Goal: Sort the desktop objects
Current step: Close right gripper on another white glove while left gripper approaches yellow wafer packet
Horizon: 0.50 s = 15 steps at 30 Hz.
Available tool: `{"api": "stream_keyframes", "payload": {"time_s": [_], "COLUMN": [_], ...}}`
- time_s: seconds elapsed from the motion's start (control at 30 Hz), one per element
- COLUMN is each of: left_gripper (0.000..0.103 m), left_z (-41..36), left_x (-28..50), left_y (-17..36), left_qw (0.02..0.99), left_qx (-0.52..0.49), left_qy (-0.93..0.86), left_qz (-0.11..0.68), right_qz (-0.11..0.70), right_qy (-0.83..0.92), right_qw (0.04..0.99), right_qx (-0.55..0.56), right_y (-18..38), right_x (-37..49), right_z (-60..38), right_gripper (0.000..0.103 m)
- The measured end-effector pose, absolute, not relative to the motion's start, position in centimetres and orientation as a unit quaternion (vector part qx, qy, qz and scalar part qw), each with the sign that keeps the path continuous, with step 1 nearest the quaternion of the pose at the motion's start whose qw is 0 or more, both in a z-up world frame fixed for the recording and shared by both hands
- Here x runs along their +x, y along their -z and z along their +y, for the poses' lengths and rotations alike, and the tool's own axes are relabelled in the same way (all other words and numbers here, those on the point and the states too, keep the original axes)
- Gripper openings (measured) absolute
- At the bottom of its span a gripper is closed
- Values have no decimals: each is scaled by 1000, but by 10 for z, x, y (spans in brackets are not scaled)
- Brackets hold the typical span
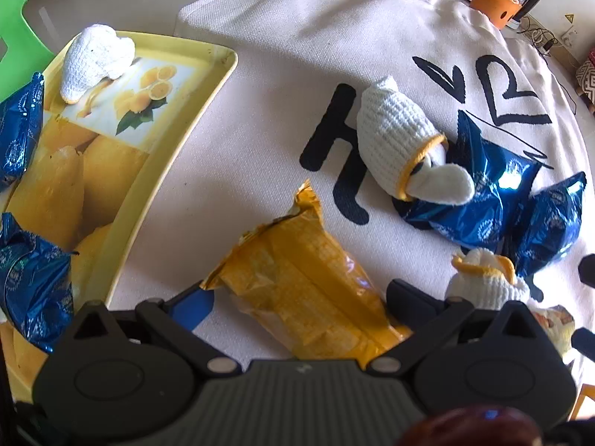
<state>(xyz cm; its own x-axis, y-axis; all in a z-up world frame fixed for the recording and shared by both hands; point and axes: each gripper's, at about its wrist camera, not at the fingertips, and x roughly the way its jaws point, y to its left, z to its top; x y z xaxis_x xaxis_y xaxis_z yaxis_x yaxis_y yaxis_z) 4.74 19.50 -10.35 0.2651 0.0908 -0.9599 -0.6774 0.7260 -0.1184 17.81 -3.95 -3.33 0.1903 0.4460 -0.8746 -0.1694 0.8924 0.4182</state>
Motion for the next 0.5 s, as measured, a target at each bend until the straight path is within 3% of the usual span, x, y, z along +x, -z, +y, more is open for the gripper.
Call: {"api": "stream_keyframes", "payload": {"time_s": [0.5], "left_gripper": [102], "left_z": [144], "left_x": [20], "left_y": [109], "left_qw": [757], "left_qx": [-142], "left_qy": [-161], "left_qz": [617], "right_qz": [633], "right_qy": [-292], "right_qw": [713], "right_qx": [74], "right_y": [48], "right_x": [154], "right_z": [-9], "right_gripper": [84]}}
